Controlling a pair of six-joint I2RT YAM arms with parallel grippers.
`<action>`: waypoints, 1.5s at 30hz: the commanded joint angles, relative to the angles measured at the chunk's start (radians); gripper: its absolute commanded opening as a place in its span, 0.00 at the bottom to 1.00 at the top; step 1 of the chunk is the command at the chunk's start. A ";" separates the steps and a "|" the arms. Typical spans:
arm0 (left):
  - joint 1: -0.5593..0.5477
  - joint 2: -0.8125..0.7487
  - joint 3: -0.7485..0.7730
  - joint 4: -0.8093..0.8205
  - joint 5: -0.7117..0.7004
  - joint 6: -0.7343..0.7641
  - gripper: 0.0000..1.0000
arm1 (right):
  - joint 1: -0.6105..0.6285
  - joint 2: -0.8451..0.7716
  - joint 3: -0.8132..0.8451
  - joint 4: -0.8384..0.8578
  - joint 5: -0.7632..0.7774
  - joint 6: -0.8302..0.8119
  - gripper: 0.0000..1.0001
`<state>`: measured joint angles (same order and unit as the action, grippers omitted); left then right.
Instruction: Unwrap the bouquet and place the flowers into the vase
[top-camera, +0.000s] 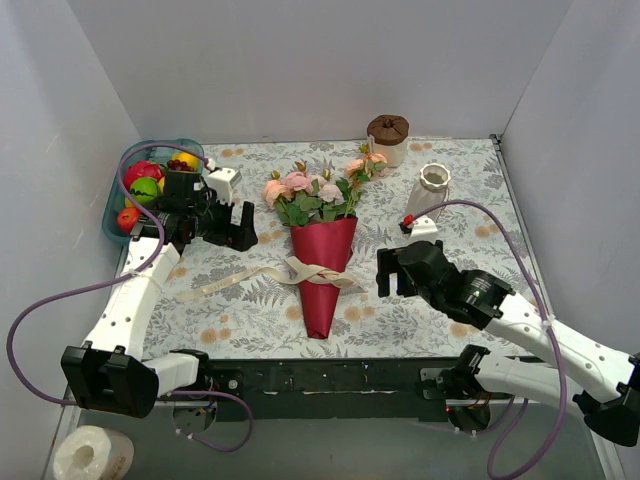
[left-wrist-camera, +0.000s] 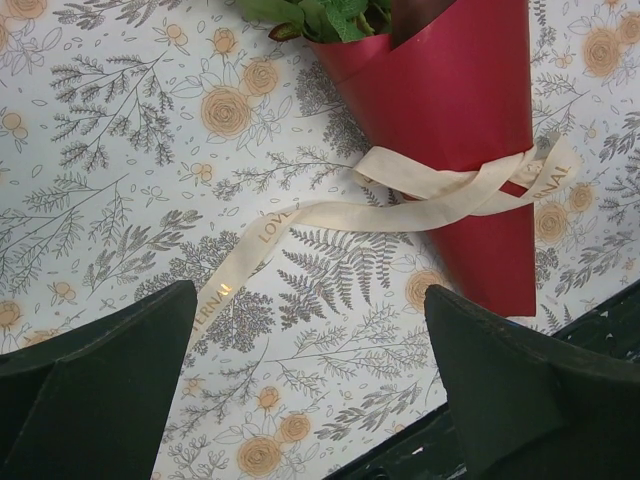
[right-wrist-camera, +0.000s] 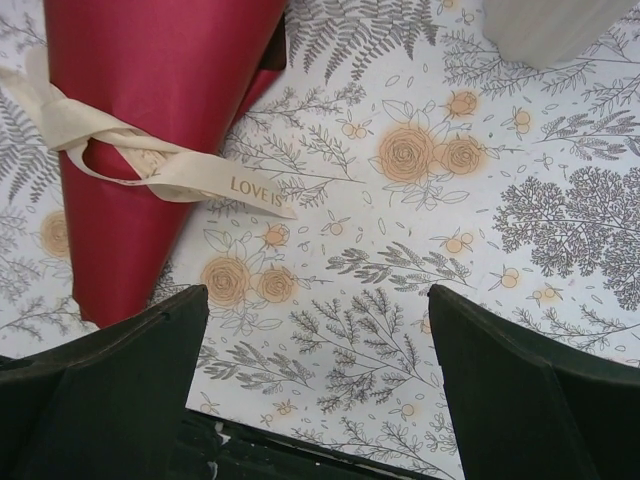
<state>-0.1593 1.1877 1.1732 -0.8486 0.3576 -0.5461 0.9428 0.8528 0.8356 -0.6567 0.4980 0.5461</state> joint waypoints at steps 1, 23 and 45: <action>-0.003 -0.004 -0.003 -0.017 0.030 0.028 0.98 | 0.004 0.046 -0.010 0.003 0.016 -0.021 0.98; -0.003 0.075 -0.135 0.037 -0.002 0.112 0.98 | 0.005 0.279 -0.225 0.356 -0.058 -0.175 0.87; -0.003 0.089 -0.156 0.034 -0.025 0.149 0.98 | 0.005 0.563 -0.210 0.706 -0.036 -0.313 0.84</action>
<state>-0.1593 1.2903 1.0199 -0.8268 0.3439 -0.4168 0.9432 1.4101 0.6250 -0.0574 0.4568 0.2562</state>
